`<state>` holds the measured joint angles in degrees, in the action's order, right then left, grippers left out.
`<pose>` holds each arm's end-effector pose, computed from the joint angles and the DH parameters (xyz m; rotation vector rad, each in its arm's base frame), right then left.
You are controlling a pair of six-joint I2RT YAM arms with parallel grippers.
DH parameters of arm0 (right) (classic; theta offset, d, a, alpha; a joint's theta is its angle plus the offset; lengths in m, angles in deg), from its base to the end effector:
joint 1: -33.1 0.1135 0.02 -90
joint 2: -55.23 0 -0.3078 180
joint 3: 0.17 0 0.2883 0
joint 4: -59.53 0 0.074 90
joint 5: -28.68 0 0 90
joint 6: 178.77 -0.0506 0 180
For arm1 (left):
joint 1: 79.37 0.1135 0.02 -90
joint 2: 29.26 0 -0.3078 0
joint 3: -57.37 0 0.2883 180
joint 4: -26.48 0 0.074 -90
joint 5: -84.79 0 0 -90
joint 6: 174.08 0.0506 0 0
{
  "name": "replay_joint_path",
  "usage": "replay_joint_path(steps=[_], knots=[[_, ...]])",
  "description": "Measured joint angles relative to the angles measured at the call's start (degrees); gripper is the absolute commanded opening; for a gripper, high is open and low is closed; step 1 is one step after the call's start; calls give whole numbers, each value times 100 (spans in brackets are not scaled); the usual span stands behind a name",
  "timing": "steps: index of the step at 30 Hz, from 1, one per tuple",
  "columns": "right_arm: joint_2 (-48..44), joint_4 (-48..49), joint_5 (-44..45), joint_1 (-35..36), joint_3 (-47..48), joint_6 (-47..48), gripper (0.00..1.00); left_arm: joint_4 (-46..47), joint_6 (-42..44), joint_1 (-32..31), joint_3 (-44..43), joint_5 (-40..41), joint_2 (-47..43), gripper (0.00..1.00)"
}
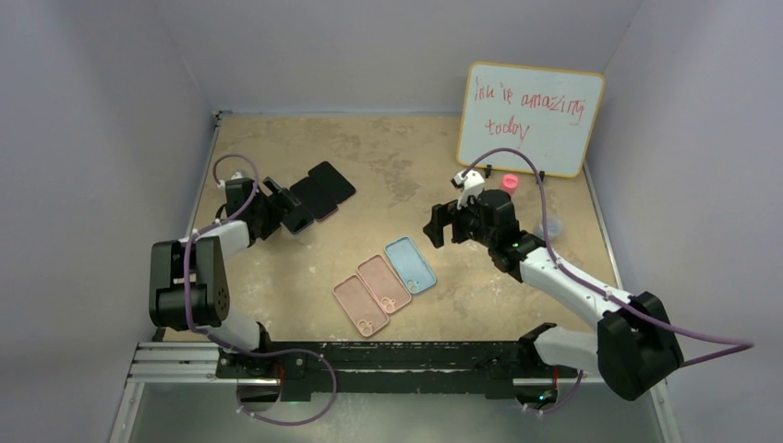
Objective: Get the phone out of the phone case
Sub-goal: Move the phone to the center of the board.
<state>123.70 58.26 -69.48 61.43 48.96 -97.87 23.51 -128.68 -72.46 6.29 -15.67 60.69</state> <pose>0.2565 0.1464 0.2607 -0.4243 1.9232 0.5699 0.3351 0.0314 0.1578 -0.9331 2.1550 -0.5420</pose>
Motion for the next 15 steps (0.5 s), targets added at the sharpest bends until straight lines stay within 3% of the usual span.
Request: replay_joint_path(steps=[9,15], knots=[[-243,-249,1095,0,68,-761,99,-1255,326,-26,-4,439,-1311,92],[-807,-470,1626,-2,251,-975,99,-2203,970,-26,-487,424,-2286,93]])
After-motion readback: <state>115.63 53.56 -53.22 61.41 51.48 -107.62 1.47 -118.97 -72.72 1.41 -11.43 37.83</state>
